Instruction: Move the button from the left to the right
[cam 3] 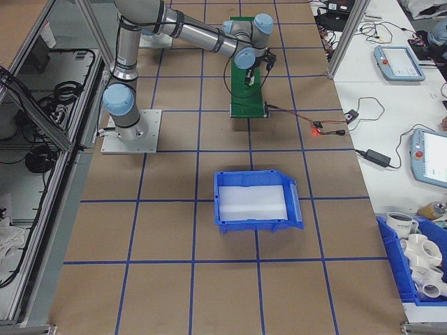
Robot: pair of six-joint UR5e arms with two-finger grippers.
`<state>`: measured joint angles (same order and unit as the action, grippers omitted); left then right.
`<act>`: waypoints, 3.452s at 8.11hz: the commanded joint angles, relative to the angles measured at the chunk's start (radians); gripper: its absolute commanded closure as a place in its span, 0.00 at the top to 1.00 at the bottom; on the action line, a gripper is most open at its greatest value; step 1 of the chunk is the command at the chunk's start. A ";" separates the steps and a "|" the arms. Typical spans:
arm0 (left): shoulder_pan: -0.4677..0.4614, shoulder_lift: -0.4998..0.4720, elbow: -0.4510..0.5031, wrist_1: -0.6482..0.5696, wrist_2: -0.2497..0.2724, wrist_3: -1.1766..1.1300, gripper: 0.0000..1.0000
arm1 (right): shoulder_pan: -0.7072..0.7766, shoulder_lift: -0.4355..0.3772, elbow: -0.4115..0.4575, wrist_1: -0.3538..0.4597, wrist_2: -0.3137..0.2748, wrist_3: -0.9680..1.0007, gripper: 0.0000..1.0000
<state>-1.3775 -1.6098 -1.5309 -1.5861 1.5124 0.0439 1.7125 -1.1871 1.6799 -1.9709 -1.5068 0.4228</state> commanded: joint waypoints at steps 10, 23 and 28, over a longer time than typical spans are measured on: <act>0.003 0.004 -0.003 0.001 0.012 0.008 1.00 | -0.825 -0.204 -0.138 0.299 -0.138 -1.146 0.00; 0.005 0.005 -0.002 0.001 0.018 0.008 1.00 | -0.973 0.119 -0.160 0.003 -0.144 -1.494 0.00; 0.011 0.008 0.000 0.005 0.018 0.008 1.00 | -0.973 0.165 -0.141 -0.065 -0.125 -1.483 0.44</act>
<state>-1.3682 -1.6033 -1.5315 -1.5838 1.5309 0.0522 0.7394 -1.0317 1.5318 -2.0117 -1.6405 -1.0650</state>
